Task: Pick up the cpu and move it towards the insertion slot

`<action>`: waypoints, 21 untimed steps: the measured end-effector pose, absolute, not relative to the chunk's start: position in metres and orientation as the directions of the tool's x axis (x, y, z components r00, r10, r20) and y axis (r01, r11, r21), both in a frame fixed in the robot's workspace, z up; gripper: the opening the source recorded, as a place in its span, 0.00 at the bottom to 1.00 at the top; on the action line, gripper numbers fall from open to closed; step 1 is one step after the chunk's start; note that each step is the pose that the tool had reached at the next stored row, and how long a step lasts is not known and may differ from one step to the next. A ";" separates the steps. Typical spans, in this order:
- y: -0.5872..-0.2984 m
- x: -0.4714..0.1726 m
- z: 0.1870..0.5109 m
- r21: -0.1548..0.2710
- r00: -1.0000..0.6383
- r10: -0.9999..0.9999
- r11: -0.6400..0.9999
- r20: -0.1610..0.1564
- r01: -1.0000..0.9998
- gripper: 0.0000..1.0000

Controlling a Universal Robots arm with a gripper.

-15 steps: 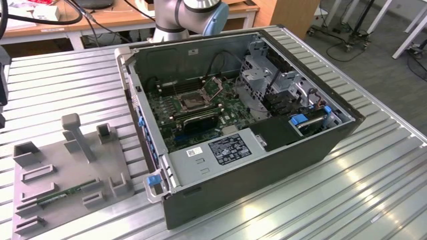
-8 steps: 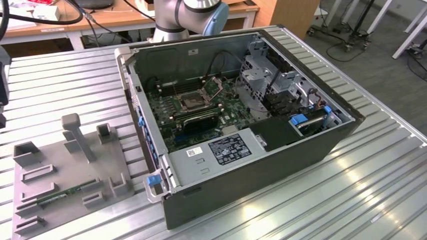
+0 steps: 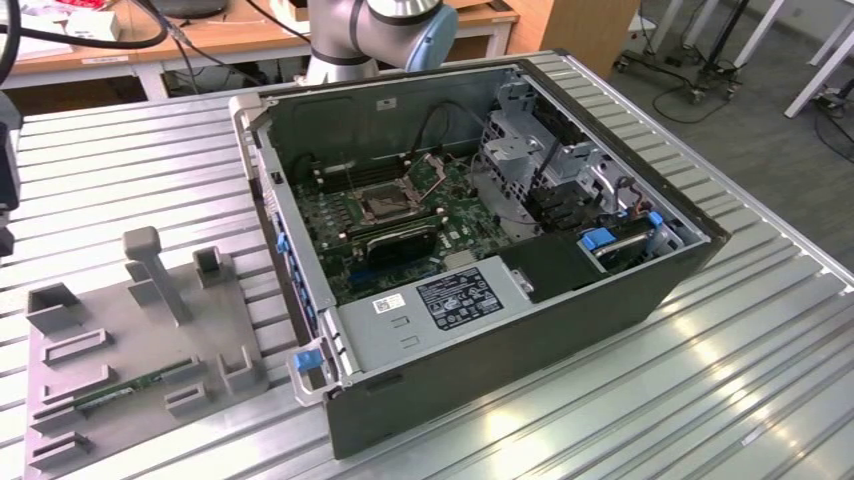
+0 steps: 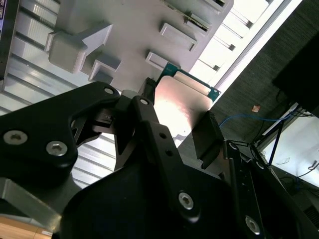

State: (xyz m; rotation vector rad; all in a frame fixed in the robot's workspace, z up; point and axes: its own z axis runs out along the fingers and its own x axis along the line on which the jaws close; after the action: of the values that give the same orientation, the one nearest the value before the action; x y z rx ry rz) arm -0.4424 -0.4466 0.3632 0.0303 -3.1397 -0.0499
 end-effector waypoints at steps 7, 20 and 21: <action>-0.447 -0.440 0.363 0.032 -1.000 -0.019 0.999 0.001 -0.019 0.54; -0.447 -0.430 0.363 0.032 -1.000 -0.019 0.999 0.001 -0.019 0.54; -0.447 -0.430 0.363 0.032 -1.000 -0.019 0.999 0.001 -0.019 0.54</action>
State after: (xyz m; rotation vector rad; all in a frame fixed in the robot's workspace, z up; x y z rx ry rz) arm -0.4296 -0.4466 0.3632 0.0302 -3.1397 -0.0500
